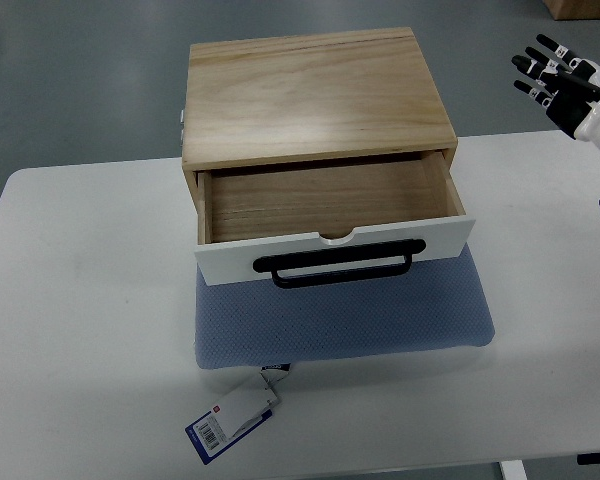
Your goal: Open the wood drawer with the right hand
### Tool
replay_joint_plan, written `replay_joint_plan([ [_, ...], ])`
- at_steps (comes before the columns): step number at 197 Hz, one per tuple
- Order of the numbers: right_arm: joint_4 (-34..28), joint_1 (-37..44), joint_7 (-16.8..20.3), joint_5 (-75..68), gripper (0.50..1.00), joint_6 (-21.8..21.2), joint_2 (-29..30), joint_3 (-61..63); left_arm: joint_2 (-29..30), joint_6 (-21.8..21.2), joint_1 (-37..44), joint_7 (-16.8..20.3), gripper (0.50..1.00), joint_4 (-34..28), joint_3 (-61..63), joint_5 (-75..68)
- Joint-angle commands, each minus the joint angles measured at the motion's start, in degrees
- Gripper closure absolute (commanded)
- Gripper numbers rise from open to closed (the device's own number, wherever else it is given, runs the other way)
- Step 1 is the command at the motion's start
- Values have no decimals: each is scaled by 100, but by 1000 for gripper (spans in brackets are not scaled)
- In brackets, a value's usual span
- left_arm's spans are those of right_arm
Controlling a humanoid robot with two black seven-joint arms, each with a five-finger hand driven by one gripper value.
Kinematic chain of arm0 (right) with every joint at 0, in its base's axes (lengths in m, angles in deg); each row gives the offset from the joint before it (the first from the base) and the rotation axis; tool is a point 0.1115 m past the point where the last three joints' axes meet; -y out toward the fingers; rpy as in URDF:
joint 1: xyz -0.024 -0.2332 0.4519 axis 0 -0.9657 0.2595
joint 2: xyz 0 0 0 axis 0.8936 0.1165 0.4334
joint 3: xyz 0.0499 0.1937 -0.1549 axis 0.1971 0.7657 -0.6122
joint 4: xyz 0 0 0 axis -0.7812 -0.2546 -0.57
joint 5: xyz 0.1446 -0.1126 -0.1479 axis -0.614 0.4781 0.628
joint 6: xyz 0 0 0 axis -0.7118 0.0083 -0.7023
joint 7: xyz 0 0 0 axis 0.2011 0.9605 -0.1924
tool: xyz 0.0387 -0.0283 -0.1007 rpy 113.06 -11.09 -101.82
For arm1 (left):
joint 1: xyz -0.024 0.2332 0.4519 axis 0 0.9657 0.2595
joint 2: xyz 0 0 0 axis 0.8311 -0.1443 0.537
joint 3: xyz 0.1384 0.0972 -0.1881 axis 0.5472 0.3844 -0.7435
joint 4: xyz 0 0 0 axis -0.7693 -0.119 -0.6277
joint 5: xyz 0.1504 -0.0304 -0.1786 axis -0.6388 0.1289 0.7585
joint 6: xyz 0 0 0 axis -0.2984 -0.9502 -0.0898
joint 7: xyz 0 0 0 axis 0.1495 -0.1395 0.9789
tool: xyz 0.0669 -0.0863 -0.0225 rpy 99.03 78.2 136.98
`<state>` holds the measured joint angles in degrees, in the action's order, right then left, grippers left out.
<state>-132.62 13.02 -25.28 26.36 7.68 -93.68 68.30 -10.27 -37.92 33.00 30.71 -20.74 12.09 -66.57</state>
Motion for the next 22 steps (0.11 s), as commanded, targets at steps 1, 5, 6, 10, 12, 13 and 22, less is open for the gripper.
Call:
replay_joint_plan([
  [1,10,-250,0,131,564,-1,196,277,0,-1,0,0,500,0,0,0],
  [5,10,-294,0,158,564,-1,232,330,0,-1,0,0,500,0,0,0],
  [6,10,-294,0,158,564,-1,232,330,0,-1,0,0,500,0,0,0],
  [10,10,-329,0,184,564,-1,275,382,0,-1,0,0,500,0,0,0],
  [12,10,-347,0,193,564,-10,293,409,0,-1,0,0,500,0,0,0],
  [13,10,-347,0,193,564,-10,293,409,0,-1,0,0,500,0,0,0],
  [22,27,-409,0,228,564,-10,355,488,0,-1,0,0,500,0,0,0],
])
